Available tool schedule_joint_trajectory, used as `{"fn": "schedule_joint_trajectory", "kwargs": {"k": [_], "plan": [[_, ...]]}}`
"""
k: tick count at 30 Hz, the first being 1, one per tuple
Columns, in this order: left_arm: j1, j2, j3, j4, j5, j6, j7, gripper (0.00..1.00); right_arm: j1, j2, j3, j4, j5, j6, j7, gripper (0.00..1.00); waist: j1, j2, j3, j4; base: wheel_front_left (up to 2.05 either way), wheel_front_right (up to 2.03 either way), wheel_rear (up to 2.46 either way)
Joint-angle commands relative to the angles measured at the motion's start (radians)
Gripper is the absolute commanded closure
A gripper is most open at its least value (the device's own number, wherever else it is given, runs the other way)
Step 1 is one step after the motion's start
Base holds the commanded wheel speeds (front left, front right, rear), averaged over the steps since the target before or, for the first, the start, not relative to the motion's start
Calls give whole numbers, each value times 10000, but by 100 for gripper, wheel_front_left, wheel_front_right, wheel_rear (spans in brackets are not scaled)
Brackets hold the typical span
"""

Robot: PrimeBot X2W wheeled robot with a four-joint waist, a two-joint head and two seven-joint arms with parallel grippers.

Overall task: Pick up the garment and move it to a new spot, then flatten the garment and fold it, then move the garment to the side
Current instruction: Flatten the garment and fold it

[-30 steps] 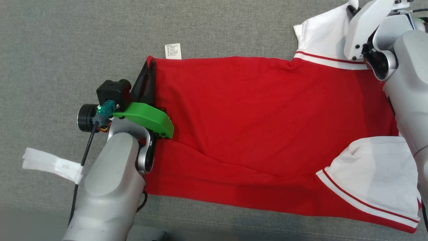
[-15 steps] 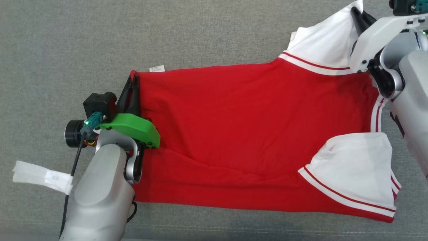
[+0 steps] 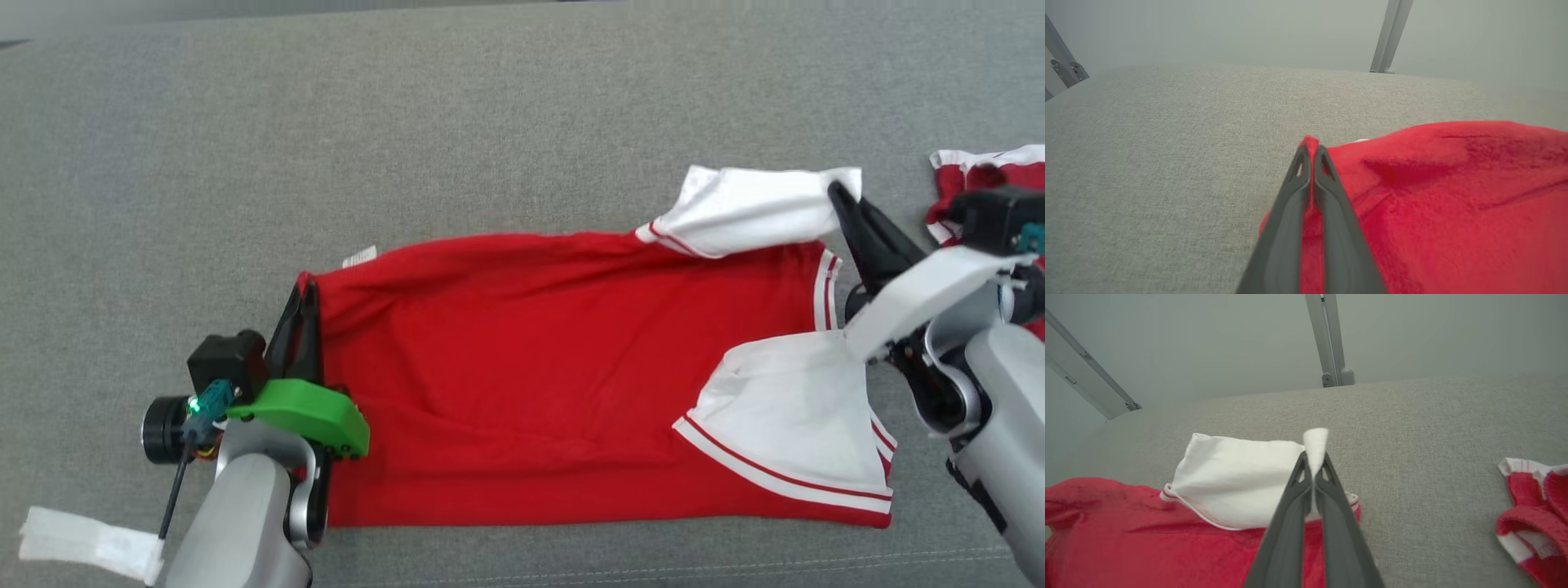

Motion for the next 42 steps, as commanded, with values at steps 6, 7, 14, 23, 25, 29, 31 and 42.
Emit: {"fn": "schedule_joint_trajectory", "kwargs": {"k": [6,7,14,23,25,29,31,42], "plan": [[1459,118,81,-746,-174,201,-1,100,2178,77,-810,-1277,-216,-16,74,100,0,-1,-921,-314,0,0,0],[1636,94,57,-799,-216,224,29,100,2450,155,-945,-1414,-253,-16,140,100,0,-1,-977,-312,0,0,0],[2339,-41,-36,-940,-366,404,89,100,3586,799,-1719,-1787,-678,-16,428,100,0,-1,-1083,-320,0,0,0],[2897,-180,73,-1222,-427,422,-15,0,4423,1432,-2272,-1717,-1235,-16,25,0,0,-1,-1227,-266,0,0,0],[3223,-199,121,-1403,-473,367,-31,0,4750,1589,-2462,-1690,-1342,-13,-70,0,0,-1,-1286,-254,0,0,0],[3955,-240,209,-1790,-553,388,-28,0,5322,1820,-2972,-1558,-1725,-13,-287,0,0,-1,-1412,-236,0,0,0],[4251,-235,275,-1981,-575,449,-30,0,5581,2007,-3185,-1538,-1805,-12,-316,0,0,-1,-1485,-227,0,0,0],[4161,-266,717,-2920,-81,676,-33,0,6026,2606,-4004,-1494,-2466,-12,-89,0,0,-1,-2172,-170,0,0,0]]}}
